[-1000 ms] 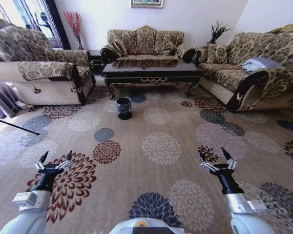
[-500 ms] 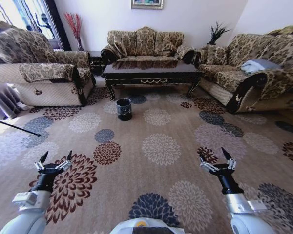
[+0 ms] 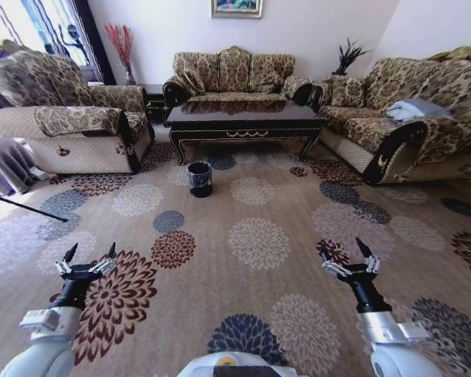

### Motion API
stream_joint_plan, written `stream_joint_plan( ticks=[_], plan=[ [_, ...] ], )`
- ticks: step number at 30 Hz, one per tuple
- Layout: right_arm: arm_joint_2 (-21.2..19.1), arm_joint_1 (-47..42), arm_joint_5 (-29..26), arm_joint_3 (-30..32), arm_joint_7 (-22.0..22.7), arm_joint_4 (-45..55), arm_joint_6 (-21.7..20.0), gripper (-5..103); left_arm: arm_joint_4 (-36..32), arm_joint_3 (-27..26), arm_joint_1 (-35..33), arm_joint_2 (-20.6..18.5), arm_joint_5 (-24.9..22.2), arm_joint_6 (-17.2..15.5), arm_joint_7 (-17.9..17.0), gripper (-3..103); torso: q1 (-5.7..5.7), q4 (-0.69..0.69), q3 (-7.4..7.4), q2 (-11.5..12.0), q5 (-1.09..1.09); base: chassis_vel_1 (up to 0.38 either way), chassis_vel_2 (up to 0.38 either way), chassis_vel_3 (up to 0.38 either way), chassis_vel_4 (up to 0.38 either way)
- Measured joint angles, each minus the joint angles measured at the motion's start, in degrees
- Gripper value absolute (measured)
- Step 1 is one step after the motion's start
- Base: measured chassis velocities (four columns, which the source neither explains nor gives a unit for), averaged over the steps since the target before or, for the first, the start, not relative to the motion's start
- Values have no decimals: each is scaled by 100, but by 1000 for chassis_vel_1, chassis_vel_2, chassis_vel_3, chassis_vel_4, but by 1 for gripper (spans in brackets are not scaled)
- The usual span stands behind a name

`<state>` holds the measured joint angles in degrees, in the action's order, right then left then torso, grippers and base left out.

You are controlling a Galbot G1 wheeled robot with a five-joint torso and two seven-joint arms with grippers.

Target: Move to the front of the table and pick up the trash from the floor, then place it into the trash bin.

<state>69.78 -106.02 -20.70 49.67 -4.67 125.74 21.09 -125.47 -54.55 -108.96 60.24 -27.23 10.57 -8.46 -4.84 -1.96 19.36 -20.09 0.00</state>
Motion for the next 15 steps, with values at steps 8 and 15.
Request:
stream_joint_plan(
  ticks=[8,15],
  plan=[
    [0,0,0,0,0,0,0,100,0,0,0,0,0,0,0,100,-68,0,96,-175,0,0,0,0,0],
    [0,0,0,0,0,0,0,100,0,0,0,0,0,0,0,100,-128,1,195,-332,0,0,0,0,0]
  ],
)
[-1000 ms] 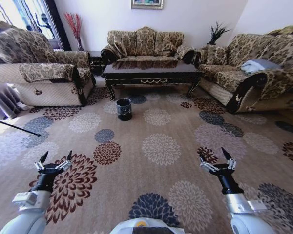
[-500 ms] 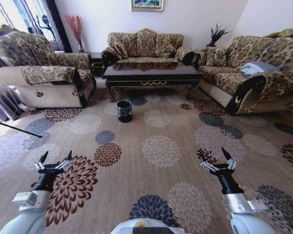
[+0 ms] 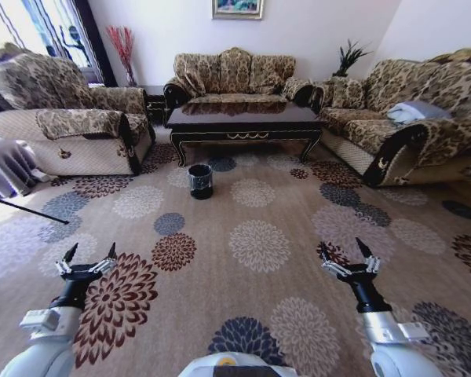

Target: Move to the front of the table and pick up the trash from the floor, then place it into the trash bin.

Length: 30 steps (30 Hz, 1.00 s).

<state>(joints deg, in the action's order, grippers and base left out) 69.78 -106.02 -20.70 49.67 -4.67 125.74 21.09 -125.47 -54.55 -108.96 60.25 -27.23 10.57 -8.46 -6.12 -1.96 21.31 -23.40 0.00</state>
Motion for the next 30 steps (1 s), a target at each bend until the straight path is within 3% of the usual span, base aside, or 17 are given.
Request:
stream_joint_plan(
  ticks=[30],
  plan=[
    [0,0,0,0,0,0,0,100,0,0,0,0,0,1,0,100,-257,0,446,-703,0,0,0,0,0]
  ],
)
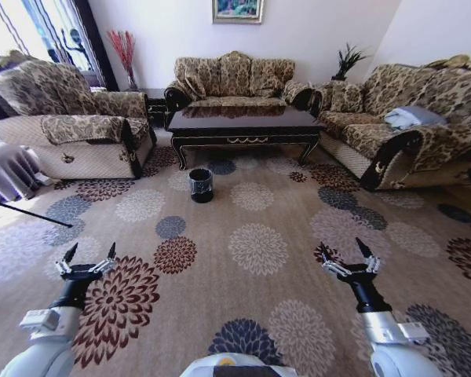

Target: Move to the front of the table and pick up the trash from the floor, then place it into the trash bin.

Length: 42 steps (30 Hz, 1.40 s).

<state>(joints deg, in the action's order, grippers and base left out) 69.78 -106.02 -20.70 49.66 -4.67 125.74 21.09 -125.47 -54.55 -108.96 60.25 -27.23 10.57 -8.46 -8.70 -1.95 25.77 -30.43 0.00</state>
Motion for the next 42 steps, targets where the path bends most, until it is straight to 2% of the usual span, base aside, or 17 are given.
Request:
stream_joint_plan(
  ticks=[42],
  plan=[
    [0,0,0,0,0,0,0,100,0,0,0,0,0,0,0,100,-408,-1,619,-1026,0,0,0,0,0]
  ],
)
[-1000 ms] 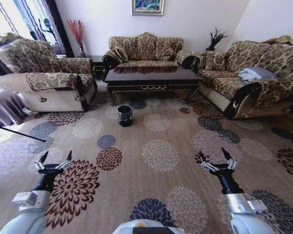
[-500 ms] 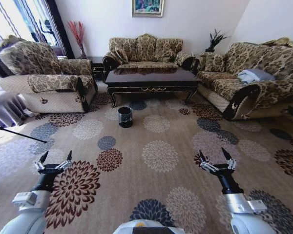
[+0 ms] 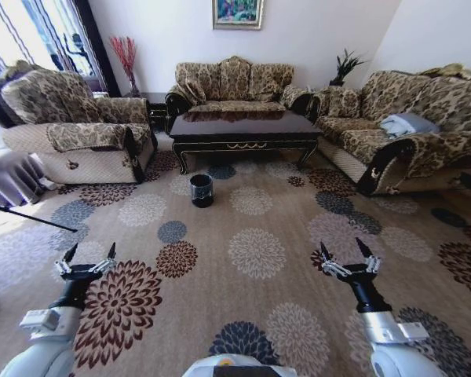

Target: Move to the front of the table and pick up the trash from the floor, then place it into the trash bin.

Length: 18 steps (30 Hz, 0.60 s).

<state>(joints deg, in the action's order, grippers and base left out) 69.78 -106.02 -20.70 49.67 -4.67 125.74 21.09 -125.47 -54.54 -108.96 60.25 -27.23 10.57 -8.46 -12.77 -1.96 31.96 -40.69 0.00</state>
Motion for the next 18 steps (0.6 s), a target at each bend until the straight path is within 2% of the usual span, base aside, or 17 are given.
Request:
stream_joint_plan(
  ticks=[18],
  plan=[
    [0,0,0,0,0,0,0,100,0,0,0,0,0,0,0,100,-195,0,257,-452,0,0,0,0,0]
  ],
)
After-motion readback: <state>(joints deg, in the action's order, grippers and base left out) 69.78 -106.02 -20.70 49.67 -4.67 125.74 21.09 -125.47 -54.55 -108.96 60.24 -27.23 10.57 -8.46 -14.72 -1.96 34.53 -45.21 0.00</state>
